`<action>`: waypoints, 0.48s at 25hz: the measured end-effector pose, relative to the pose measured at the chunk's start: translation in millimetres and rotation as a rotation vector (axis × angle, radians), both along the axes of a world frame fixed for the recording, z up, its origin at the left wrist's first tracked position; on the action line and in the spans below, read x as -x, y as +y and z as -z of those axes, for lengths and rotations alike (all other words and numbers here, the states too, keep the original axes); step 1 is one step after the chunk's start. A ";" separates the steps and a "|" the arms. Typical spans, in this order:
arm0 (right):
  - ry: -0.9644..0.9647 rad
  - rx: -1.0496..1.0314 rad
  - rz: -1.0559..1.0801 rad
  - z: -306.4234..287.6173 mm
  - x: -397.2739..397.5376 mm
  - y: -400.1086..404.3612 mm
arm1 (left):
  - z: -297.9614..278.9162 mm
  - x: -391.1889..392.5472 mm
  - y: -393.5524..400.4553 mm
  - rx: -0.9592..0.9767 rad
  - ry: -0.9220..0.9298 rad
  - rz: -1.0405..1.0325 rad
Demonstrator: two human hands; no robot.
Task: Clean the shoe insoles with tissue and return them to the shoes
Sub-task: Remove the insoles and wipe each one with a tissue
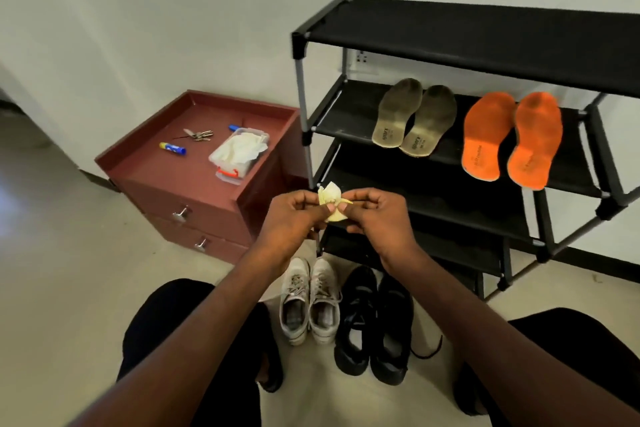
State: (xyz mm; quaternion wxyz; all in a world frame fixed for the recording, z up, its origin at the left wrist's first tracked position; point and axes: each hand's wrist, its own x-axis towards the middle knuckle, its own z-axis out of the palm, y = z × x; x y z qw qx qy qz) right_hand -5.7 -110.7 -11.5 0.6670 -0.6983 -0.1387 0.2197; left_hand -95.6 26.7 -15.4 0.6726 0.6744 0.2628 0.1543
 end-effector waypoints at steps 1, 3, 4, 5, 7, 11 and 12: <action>-0.024 0.028 0.024 -0.5 -0.7 13.3 | -1.2 1.5 9.6 0.007 0.004 -0.040; -0.088 0.085 0.078 2.2 -4.2 45.4 | -4.2 0.4 30.5 0.063 -0.018 -0.118; -0.113 0.105 0.093 3.9 -6.1 64.1 | -5.2 -1.8 42.7 0.091 -0.029 -0.164; -0.114 0.112 0.096 6.0 -8.6 83.8 | -5.3 -4.4 57.1 0.106 -0.028 -0.216; -0.047 0.101 0.079 10.2 -14.3 126.1 | -2.6 -13.0 91.2 0.113 -0.009 -0.335; -0.039 0.101 0.097 18.5 -38.0 213.4 | 8.4 -38.3 168.0 0.061 0.012 -0.549; -0.095 0.119 0.108 20.5 -44.9 233.7 | 11.6 -44.7 187.0 0.028 0.019 -0.577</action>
